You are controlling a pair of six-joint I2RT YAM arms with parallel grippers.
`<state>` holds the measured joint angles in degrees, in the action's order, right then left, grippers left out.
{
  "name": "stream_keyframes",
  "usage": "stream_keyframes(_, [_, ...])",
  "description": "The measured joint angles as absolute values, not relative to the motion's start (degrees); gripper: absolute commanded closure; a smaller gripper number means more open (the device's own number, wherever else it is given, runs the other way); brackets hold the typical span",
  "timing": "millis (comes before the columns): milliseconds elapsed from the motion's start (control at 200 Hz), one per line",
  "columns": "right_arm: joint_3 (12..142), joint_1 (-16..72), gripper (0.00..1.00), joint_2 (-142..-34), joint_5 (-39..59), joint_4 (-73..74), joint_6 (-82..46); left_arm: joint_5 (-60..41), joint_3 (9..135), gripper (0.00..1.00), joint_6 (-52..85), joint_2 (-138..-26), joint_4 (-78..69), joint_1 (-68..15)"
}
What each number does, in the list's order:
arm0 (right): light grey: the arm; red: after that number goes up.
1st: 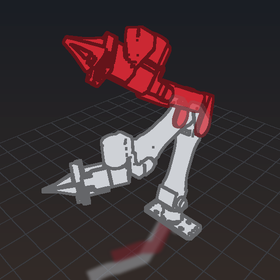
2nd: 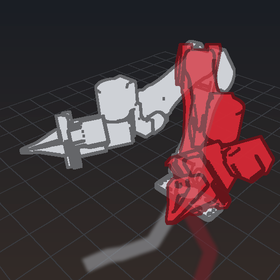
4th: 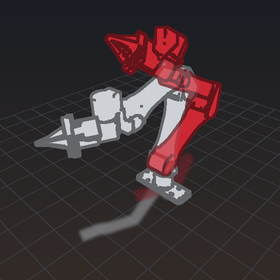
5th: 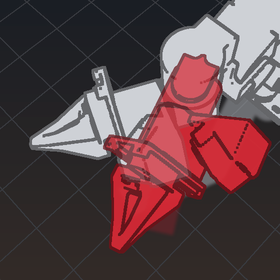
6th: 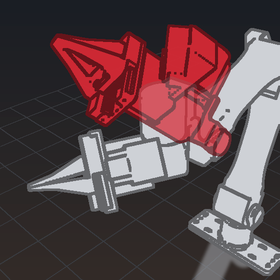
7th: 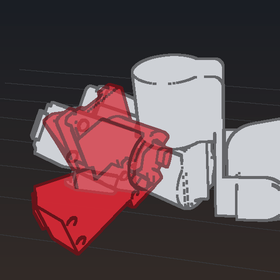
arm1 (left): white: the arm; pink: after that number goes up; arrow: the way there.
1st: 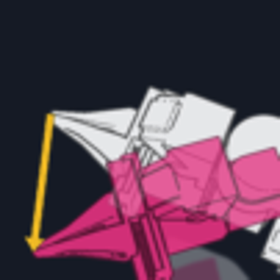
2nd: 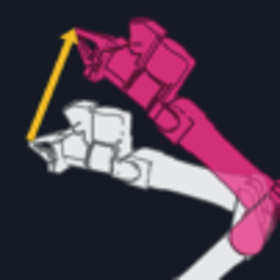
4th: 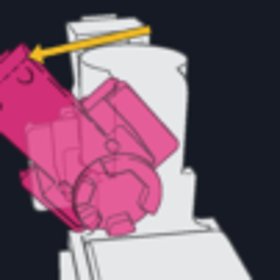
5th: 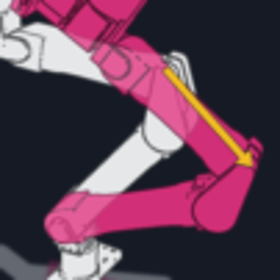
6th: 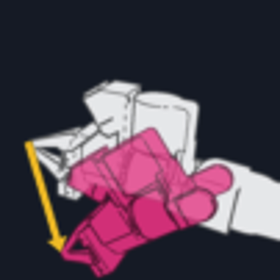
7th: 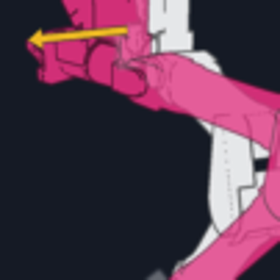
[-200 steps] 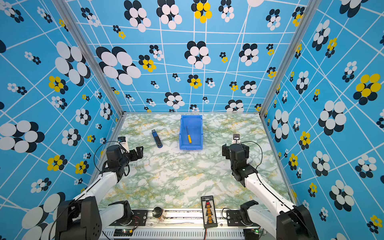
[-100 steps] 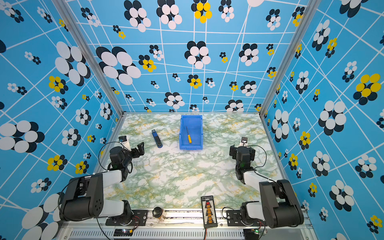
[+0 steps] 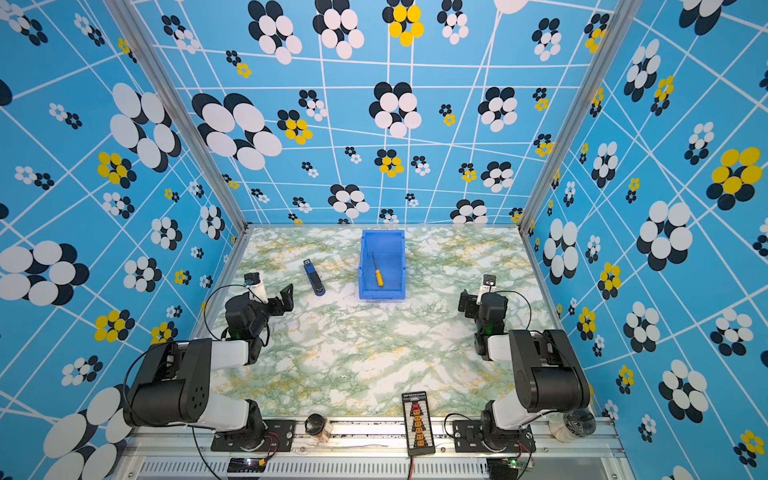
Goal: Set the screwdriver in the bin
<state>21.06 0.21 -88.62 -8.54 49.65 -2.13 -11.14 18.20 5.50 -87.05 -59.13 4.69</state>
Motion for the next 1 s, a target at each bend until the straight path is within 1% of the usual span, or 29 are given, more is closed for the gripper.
stream_keyframes(80, [21.1, 0.1, 0.01, -88.6, -7.4, 50.0, -2.1, -10.6, 17.9, 0.01, 4.9, -88.8, -58.5, 3.8])
stream_keyframes(380, [21.2, 0.1, 0.01, -88.6, -6.0, 50.0, -2.1, -8.5, 18.1, 0.01, 4.3, -88.8, -58.6, 3.6])
stream_keyframes(1004, [21.3, 0.0, 0.01, -88.6, -5.6, 50.0, -2.1, -8.5, 18.5, 0.01, 3.4, -88.8, -58.1, 3.6])
